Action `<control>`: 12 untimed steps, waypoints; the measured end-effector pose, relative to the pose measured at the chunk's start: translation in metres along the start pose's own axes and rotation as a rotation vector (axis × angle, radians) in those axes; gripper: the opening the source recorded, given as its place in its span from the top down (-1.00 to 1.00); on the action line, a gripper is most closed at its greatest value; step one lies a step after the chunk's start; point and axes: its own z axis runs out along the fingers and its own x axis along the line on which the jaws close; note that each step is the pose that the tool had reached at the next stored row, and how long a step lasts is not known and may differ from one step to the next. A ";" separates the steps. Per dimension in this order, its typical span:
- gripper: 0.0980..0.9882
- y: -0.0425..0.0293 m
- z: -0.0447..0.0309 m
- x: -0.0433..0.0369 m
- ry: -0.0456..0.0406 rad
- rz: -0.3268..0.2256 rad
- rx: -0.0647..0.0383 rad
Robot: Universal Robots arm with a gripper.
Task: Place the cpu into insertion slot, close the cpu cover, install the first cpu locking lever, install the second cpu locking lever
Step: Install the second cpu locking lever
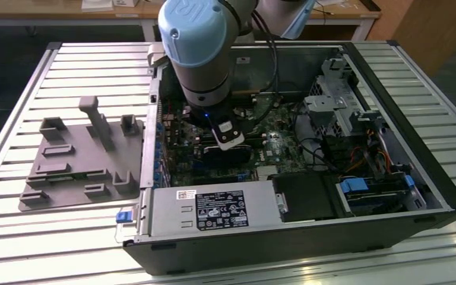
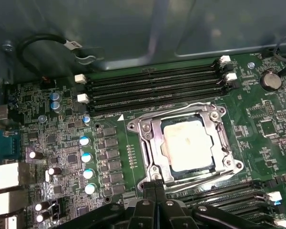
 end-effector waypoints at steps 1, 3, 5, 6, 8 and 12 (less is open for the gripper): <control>0.99 -0.0001 0.0003 0.0001 0.0002 0.000 0.000; 0.99 -0.0003 0.0009 0.0004 0.0006 -0.001 -0.001; 0.99 -0.0006 0.0016 0.0008 0.0010 -0.002 -0.002; 0.99 -0.0007 0.0021 0.0011 0.0010 -0.003 -0.002; 0.99 -0.0010 0.0026 0.0016 0.0016 -0.004 -0.002; 0.99 -0.0012 0.0032 0.0019 0.0024 -0.007 -0.002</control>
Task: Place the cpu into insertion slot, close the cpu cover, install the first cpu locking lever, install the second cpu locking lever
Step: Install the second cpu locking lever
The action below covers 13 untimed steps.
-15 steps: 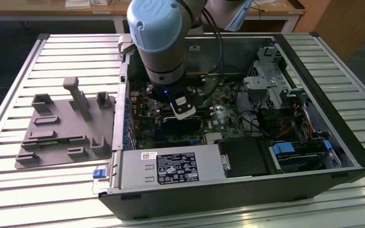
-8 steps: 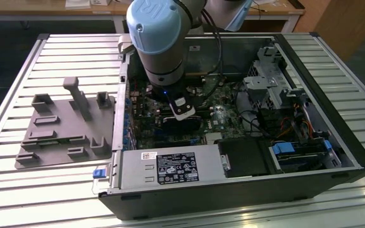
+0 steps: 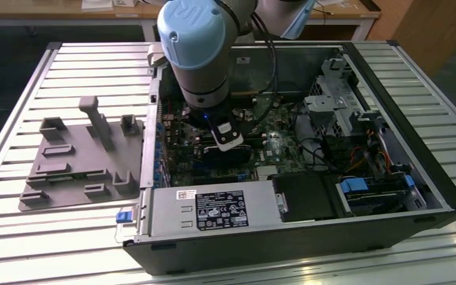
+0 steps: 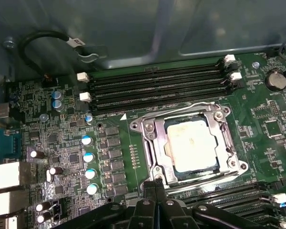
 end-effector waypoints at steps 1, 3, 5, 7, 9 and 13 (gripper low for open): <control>0.99 0.0000 0.0001 0.0000 0.0001 0.000 0.000; 0.99 0.0000 0.0003 0.0001 0.0003 -0.001 0.000; 0.99 0.0003 0.0007 0.0003 0.0004 -0.002 0.000; 0.99 0.0008 0.0011 0.0006 0.0005 -0.002 -0.001; 0.99 0.0015 0.0013 0.0012 0.0009 -0.003 0.000; 0.99 0.0018 0.0014 0.0013 0.0010 -0.004 0.000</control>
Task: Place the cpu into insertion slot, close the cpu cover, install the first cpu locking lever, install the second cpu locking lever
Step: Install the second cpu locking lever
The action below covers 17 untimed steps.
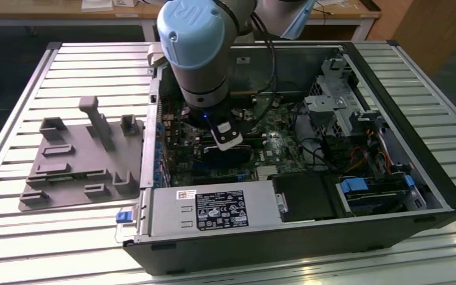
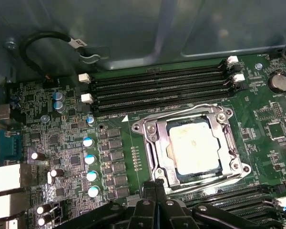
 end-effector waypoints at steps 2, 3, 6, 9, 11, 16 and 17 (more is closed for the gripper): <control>0.99 0.0002 -0.0007 -0.0001 0.0002 0.000 0.000; 0.99 0.0005 -0.0014 -0.0001 0.0000 0.000 0.000; 0.99 0.0020 -0.0062 -0.0005 -0.0002 0.000 0.000; 0.99 0.0042 -0.0122 -0.0010 -0.0005 0.000 0.000; 0.99 0.0057 -0.0156 -0.0012 -0.0007 0.000 0.001; 0.99 0.0085 -0.0211 -0.0022 -0.0028 -0.002 0.012; 0.99 0.0089 -0.0219 -0.0027 -0.0038 -0.003 0.018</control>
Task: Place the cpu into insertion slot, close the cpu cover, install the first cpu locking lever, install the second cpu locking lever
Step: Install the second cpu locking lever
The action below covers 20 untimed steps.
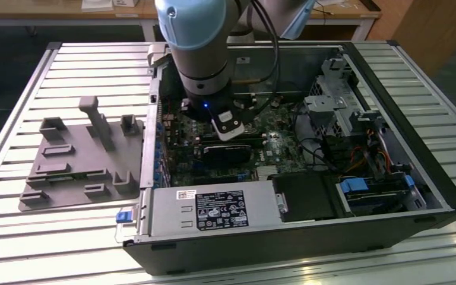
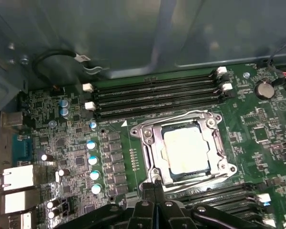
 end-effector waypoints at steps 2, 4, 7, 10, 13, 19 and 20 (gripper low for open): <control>0.99 0.0007 -0.0010 -0.0015 -0.0016 -0.001 0.008; 0.99 0.0013 -0.0014 -0.0038 -0.0026 0.001 0.011; 0.99 0.0022 -0.0016 -0.0082 -0.0046 0.005 0.016; 0.99 0.0032 -0.0008 -0.0139 -0.0057 0.008 0.017; 0.99 0.0043 0.0001 -0.0204 -0.0065 0.011 0.017; 0.99 0.0075 0.0021 -0.0326 -0.0076 0.014 0.019; 0.99 0.0083 0.0024 -0.0334 -0.0077 0.014 0.020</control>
